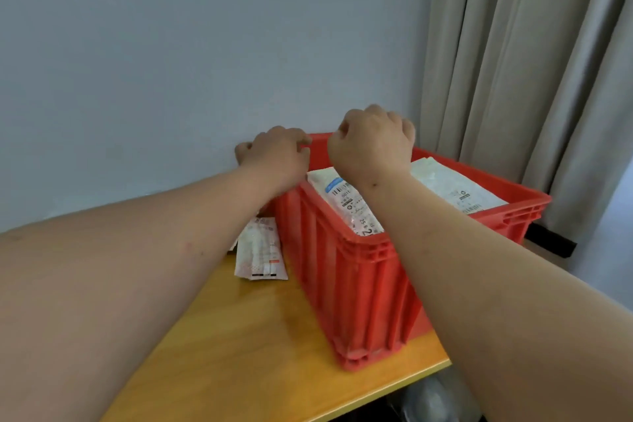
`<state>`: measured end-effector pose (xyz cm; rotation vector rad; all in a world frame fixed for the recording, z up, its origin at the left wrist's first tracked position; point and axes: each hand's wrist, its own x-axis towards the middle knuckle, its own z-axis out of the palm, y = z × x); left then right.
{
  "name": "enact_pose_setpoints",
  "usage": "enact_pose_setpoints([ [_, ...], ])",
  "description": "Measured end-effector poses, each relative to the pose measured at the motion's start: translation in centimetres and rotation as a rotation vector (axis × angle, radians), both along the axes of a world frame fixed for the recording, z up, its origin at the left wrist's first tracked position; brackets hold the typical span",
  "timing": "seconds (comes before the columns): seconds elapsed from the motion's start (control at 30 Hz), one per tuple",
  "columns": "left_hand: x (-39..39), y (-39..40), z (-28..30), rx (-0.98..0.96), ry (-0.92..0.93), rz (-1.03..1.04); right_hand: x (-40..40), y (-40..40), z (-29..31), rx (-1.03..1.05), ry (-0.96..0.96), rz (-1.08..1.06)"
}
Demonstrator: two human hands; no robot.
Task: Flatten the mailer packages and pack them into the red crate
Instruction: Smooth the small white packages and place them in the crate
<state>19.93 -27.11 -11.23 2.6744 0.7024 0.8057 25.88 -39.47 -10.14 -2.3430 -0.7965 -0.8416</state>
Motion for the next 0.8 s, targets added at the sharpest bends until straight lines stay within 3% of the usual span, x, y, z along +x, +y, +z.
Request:
enact_pose_setpoints([
  [0.2,-8.2,7.8,-4.2,-0.13,0.197,0.178,-6.8,7.7,-2.5,-0.097,-0.034,0.29],
  [0.37,-13.6,14.1,-10.5,-0.316,0.36,0.225,-8.7,13.0,-8.9,-0.395,0.152,0.352],
  [0.57,-14.4,20.1,-16.7,-0.316,0.549,0.286,-8.7,19.8,-15.8,-0.624,0.354,0.363],
  [0.8,-13.7,27.6,-19.7,-0.184,0.449,0.372,-8.1,29.1,-18.7,-0.641,0.364,0.449],
])
